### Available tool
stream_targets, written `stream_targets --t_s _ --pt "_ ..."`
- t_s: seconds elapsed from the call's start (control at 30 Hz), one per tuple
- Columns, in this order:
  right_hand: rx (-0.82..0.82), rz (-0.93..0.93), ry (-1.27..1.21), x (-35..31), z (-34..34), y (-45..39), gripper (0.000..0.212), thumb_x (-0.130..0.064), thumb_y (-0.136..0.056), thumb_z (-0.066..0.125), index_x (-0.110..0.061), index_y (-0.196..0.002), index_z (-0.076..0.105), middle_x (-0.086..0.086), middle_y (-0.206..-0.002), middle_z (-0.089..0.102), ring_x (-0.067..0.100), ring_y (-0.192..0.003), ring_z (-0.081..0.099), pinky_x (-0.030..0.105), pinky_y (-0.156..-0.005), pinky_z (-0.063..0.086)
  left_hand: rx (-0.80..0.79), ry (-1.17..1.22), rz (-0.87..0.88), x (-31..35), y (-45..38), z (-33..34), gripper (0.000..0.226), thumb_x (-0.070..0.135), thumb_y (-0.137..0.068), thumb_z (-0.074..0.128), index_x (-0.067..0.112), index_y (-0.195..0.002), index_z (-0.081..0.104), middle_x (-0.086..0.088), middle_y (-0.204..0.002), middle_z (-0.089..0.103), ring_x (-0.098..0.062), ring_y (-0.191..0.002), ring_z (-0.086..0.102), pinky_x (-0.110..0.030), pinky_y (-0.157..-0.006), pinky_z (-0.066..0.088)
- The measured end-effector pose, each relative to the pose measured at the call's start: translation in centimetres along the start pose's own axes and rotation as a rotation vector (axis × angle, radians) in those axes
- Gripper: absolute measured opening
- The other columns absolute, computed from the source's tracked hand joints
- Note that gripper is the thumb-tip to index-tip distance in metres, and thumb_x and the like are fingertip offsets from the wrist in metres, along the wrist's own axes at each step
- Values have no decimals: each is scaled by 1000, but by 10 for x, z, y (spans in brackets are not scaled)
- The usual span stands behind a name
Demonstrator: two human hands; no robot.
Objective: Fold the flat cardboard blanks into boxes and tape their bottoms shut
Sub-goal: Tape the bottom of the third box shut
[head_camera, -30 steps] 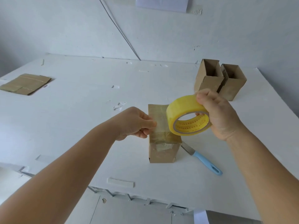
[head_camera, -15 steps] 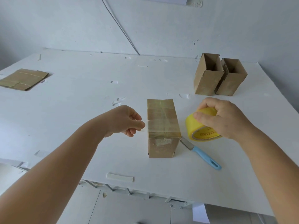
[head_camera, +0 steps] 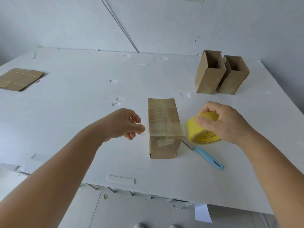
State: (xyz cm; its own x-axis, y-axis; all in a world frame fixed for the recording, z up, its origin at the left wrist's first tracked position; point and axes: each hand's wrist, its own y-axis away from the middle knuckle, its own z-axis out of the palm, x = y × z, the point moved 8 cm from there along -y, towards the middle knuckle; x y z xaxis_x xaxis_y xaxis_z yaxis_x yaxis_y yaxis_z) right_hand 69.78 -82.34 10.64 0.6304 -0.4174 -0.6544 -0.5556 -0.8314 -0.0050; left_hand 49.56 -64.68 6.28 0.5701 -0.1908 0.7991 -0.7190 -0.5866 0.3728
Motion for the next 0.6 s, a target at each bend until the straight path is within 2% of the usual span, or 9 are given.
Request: stream_targets --t_s 0.1,0.23,0.33,0.5,0.6 --pt "0 6 -11 1 2 -1 23 -54 -72 64 -32 -78 57 -7 -82 56 13 -79 52 28 -60 40 2 7 0 -2 -2 2 17 10 -81 71 8 -91 58 2 -59 67 -14 -55 59 -24 -59 51" --pt "-1 -6 4 5 5 -3 14 -41 -82 67 -30 -80 58 -7 -85 57 17 -83 53 29 -62 41 1 15 2 -4 -4 3 17 10 -81 71 9 -91 58 3 -60 67 -13 -53 59 -22 -57 50" --pt "-9 -12 0 8 8 -3 13 -39 -82 67 -30 -81 58 -6 -85 58 17 -82 53 30 -62 43 -6 27 1 -7 -5 4 17 9 -81 71 8 -91 58 2 -61 67 -13 -52 58 -22 -55 50" --pt "-38 3 -39 17 17 -4 21 -53 -72 62 -33 -79 58 -6 -85 59 16 -82 55 32 -65 46 -14 34 3 -12 -9 6 17 9 -82 71 8 -92 57 1 -63 68 -14 -54 58 -23 -57 50" --pt "-44 31 -87 24 24 -6 22 -53 -71 62 -32 -78 59 -7 -82 59 15 -80 55 30 -65 45 -30 42 5 -18 -13 11 16 11 -82 71 8 -92 57 0 -65 69 -16 -58 59 -27 -63 51"
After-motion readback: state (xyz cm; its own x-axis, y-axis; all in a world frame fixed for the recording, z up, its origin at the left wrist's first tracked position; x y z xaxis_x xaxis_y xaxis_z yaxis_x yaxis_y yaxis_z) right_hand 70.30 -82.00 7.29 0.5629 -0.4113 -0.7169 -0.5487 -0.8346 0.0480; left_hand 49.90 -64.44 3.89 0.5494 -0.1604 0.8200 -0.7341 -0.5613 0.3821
